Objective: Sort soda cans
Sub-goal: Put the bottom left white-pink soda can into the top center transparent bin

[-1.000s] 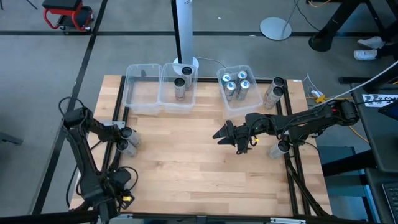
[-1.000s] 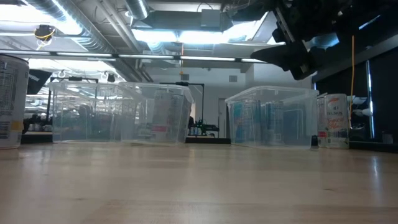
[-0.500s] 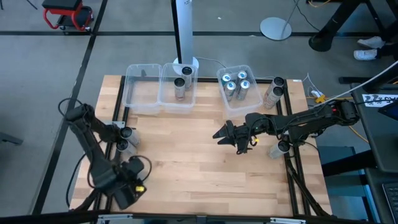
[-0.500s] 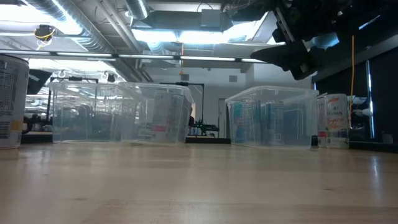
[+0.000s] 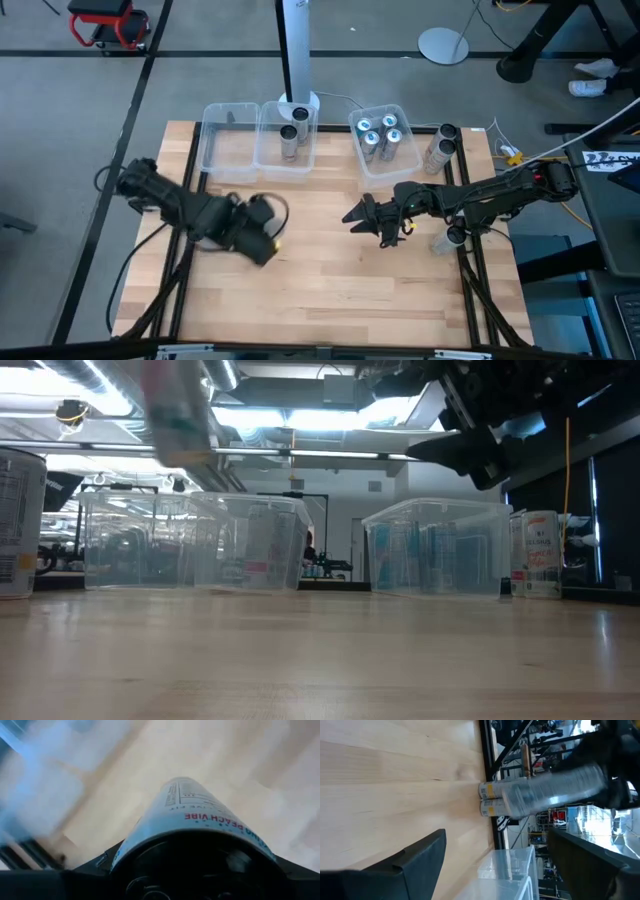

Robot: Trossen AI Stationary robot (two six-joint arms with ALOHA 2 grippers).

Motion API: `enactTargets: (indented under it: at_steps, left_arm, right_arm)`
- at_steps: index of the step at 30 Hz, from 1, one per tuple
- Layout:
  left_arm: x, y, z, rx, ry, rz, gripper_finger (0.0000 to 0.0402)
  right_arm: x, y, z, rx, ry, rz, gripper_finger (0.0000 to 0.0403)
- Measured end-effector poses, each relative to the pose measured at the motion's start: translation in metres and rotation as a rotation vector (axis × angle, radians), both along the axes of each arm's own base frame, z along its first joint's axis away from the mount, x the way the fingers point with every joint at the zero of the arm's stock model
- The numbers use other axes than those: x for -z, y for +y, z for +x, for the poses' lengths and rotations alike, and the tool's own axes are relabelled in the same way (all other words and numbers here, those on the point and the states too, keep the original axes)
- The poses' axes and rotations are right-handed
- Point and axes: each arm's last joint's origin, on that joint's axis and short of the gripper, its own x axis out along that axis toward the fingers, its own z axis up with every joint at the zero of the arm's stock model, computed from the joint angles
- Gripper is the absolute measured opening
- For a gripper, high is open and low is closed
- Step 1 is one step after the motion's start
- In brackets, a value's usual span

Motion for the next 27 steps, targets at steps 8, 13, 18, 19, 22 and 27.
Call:
enactTargets:
  at_steps: [8,13,18,19,22,27]
  left_arm:
    - [-0.021,0.075,0.020,-0.025,0.016,0.108,0.0246]
    - [-0.041,0.124,0.020,-0.081,0.006,0.176,0.0246]
    - [-0.053,0.178,0.012,-0.180,0.017,0.271,0.0246]
    - [-0.053,0.189,0.010,-0.199,0.025,0.277,0.0246]
    - [-0.053,0.221,0.003,-0.251,0.051,0.291,0.0246]
    - [-0.053,0.271,-0.008,-0.287,-0.004,0.236,0.0246]
  right_arm:
    - [0.001,0.000,0.000,0.002,0.017,0.005,0.0342]
    - [0.002,0.000,0.000,0.002,0.019,0.006,0.0342]
    - [0.007,0.000,0.003,0.001,0.033,0.005,0.0342]
    - [0.008,0.000,0.005,0.001,0.031,0.005,0.0342]
    - [0.015,0.001,0.009,0.000,0.046,0.000,0.0342]
    - [0.021,0.001,0.014,-0.001,0.040,-0.003,0.0342]
